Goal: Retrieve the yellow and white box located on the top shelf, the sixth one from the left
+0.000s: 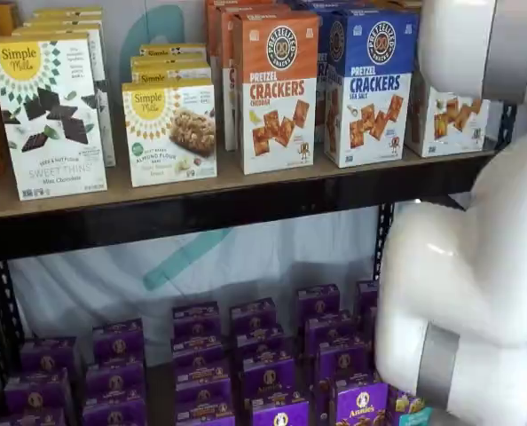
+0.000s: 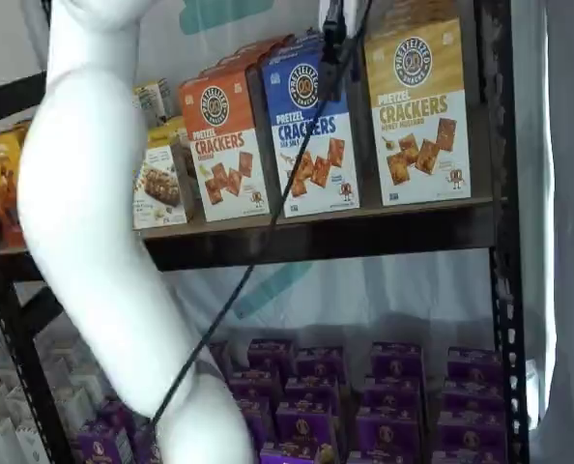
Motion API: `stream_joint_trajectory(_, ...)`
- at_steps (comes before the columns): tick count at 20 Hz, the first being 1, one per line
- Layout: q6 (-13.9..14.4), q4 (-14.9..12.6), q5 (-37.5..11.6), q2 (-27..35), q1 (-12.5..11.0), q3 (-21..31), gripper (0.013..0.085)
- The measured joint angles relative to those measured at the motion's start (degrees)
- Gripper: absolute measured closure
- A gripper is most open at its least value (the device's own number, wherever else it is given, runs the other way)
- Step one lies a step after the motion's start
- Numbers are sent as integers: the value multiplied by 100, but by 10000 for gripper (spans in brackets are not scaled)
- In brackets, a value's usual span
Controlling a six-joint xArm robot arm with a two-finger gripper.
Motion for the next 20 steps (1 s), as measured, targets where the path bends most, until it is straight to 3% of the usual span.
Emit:
stream_joint_trajectory(1,-5,-100,-44,-24,50,25,130)
stream_joint_trajectory(3,-4,-924,-494,-351,577,433,130)
stream_joint_trajectory(5,69,-1180,-781,-601,796,828,130)
stream_joint_trajectory(14,160,-1092,-1505,-1052,915,1535,130)
stream_joint_trajectory(17,151,-1027,-1636,-1030,892,1474,130)
stream_joint_trajectory(20,145,-753,-1528,-812,742,1102,130)
